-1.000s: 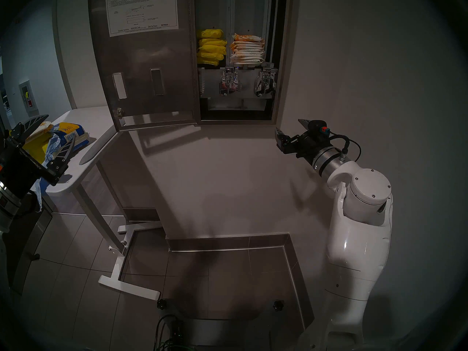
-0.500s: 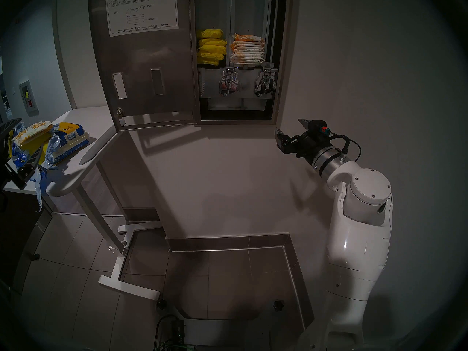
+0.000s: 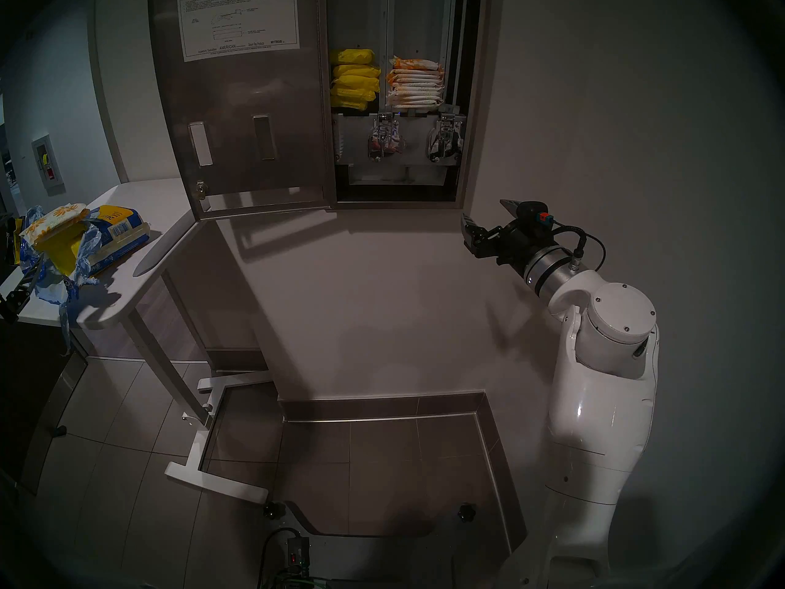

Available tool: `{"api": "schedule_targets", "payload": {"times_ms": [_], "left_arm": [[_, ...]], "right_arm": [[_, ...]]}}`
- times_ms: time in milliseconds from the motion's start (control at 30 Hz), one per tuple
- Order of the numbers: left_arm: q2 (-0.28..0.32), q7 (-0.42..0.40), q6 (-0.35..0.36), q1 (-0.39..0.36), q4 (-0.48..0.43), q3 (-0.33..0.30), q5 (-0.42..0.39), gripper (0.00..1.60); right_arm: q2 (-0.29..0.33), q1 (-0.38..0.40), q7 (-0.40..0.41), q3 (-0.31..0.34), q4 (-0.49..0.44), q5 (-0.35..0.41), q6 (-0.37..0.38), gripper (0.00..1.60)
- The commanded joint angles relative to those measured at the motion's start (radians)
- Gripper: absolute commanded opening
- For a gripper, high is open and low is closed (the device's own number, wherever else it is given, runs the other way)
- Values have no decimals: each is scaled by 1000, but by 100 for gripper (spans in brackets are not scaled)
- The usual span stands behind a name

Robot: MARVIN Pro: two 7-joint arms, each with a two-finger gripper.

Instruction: Open the dispenser door, put the pads inside, close the door

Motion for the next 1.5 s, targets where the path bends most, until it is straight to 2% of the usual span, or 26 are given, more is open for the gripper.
{"api": "schedule_targets", "payload": {"times_ms": [0, 633, 1467], "left_arm": [[59, 27, -58, -39, 59, -23, 27, 160], [121, 87, -191, -69, 200, -23, 140, 160], [193, 165, -276, -96, 299, -23, 253, 160]], "right_arm": [[4, 22, 0, -1, -31, 5, -8, 160], [5, 21, 0, -1, -31, 5, -8, 160], [6, 21, -1, -2, -31, 6, -8, 160]]}}
